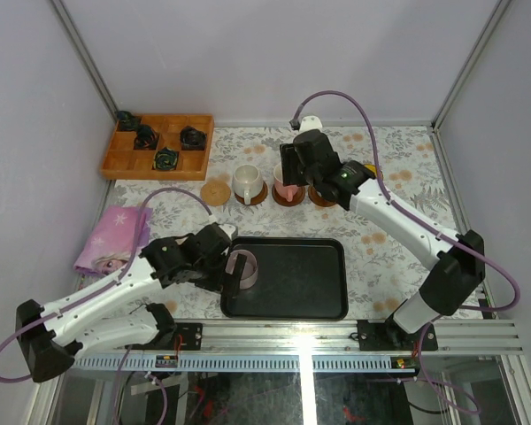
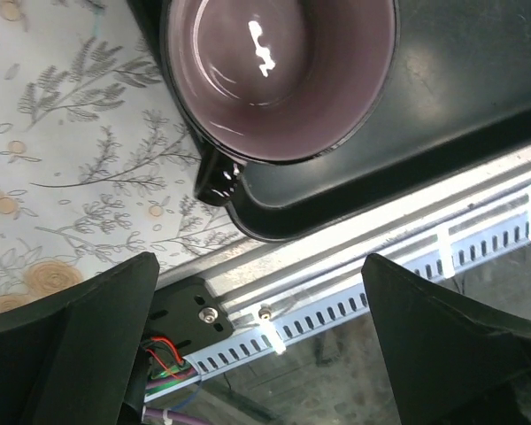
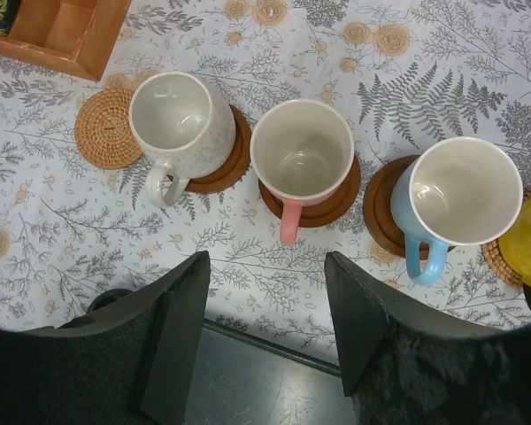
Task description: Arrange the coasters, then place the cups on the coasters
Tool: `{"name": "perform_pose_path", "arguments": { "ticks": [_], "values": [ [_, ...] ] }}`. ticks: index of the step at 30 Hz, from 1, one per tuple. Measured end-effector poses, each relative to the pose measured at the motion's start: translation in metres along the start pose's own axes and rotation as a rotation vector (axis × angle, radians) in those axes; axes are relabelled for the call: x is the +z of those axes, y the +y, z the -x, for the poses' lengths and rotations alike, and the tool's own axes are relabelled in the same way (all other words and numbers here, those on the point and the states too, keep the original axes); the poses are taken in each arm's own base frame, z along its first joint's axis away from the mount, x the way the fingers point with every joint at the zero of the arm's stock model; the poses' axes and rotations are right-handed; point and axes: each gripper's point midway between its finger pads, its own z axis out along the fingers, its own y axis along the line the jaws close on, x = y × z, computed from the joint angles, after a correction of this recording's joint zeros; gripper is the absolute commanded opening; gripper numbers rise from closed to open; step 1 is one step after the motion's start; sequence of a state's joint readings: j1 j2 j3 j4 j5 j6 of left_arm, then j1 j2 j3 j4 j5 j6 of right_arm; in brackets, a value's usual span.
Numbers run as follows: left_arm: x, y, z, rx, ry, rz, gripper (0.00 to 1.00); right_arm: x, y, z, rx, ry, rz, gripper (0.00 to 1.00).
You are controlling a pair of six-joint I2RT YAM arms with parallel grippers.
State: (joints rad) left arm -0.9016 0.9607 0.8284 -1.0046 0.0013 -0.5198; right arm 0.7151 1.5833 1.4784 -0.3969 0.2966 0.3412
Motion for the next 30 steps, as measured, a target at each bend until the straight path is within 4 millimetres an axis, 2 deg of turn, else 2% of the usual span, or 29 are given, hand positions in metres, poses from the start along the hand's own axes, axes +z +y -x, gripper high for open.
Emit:
{"name": "perform_pose_path", "arguments": {
  "ticks": [5,9,12,18,30],
  "values": [
    [-0.005,0.008,0.011,0.025,-0.045,0.053,1.0,-0.003,-0.001,0.002,0.015,-0.012,0.003,0.62],
    [-0.013,0.0,0.032,0.05,-0.083,0.059,1.0,-0.003,0.0,0.002,0.022,-0.016,0.006,0.62],
    [-0.008,-0.001,0.04,0.061,-0.063,0.092,1.0,-0.002,-0.001,0.001,0.027,-0.017,0.006,0.62],
    [0.015,0.007,0.037,0.1,0.059,0.195,1.0,-0.006,-0.003,-0.004,0.032,-0.012,0.004,0.62],
    [0.017,0.014,0.036,0.155,0.076,0.224,0.98,-0.004,-0.004,-0.013,0.045,0.005,-0.002,0.62]
  ]
}}
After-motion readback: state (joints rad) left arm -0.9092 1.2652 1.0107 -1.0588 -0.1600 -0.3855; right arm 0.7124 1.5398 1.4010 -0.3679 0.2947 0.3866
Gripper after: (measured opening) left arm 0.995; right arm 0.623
